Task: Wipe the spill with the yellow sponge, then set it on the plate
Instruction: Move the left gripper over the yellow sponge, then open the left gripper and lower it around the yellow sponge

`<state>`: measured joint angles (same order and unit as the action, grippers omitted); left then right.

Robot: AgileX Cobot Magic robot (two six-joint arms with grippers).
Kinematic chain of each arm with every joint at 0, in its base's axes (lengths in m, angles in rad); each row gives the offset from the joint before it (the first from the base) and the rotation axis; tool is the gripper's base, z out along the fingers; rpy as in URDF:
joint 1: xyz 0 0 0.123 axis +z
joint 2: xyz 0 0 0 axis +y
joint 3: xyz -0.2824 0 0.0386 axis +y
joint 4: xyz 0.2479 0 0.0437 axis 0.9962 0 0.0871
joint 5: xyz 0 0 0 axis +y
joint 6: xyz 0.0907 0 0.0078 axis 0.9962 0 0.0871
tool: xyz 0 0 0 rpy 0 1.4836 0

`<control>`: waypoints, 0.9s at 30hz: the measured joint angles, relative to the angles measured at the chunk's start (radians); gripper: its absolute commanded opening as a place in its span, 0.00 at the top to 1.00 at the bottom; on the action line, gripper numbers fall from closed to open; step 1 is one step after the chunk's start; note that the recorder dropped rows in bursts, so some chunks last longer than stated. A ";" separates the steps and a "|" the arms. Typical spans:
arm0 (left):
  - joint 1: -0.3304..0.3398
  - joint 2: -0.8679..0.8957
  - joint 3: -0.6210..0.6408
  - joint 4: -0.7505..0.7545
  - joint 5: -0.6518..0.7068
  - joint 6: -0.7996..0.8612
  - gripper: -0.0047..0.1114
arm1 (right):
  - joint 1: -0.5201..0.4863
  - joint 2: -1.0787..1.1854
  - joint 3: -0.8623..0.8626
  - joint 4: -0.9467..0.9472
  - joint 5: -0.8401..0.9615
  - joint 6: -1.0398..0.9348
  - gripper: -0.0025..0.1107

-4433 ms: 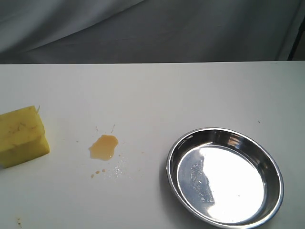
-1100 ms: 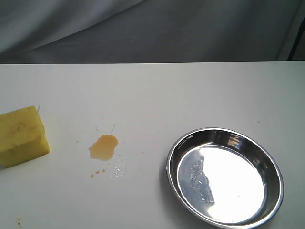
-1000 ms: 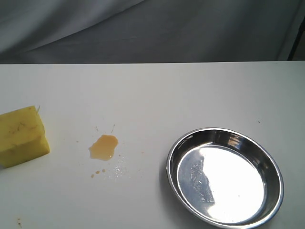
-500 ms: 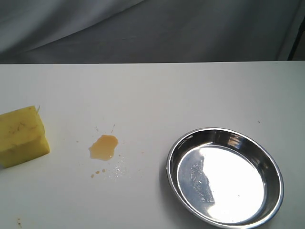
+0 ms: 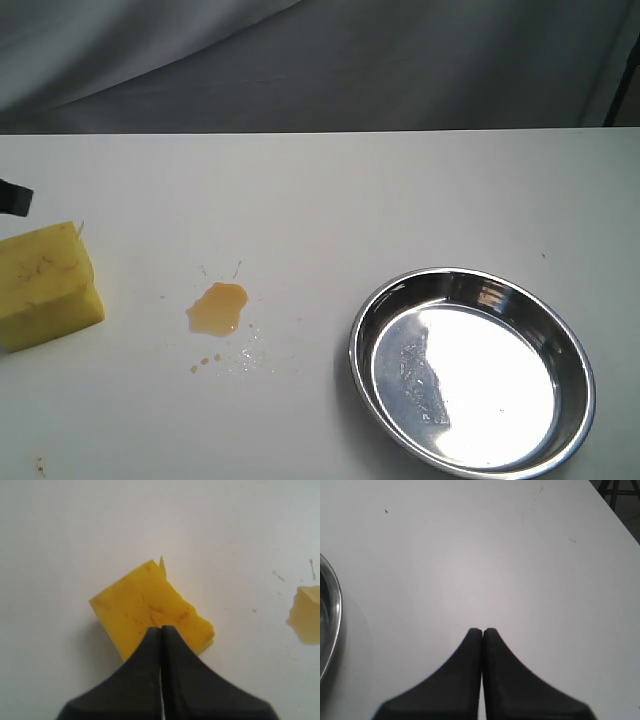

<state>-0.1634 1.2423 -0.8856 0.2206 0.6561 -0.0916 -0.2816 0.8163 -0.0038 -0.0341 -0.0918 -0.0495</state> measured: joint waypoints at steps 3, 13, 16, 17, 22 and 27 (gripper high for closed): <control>0.000 0.071 0.000 0.004 -0.002 0.001 0.96 | 0.000 0.000 0.000 0.000 0.000 0.000 0.98; 0.000 0.147 0.000 0.044 -0.041 0.003 0.96 | 0.000 0.000 0.000 0.000 0.000 0.000 0.98; 0.000 0.147 0.000 0.048 -0.032 0.003 0.96 | 0.000 0.000 0.000 0.000 0.000 0.000 0.98; 0.000 0.147 0.000 0.048 -0.028 0.003 0.96 | 0.000 0.000 0.000 0.000 0.000 0.000 0.98; 0.000 0.147 0.000 0.048 -0.038 0.005 0.96 | 0.000 0.000 0.000 0.000 0.000 0.000 0.98; 0.000 0.147 0.000 0.048 -0.056 0.005 0.96 | 0.000 0.000 0.000 0.000 0.000 0.000 0.98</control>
<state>-0.1634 1.3893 -0.8856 0.2688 0.6004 -0.0865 -0.2816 0.8163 -0.0038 -0.0341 -0.0918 -0.0495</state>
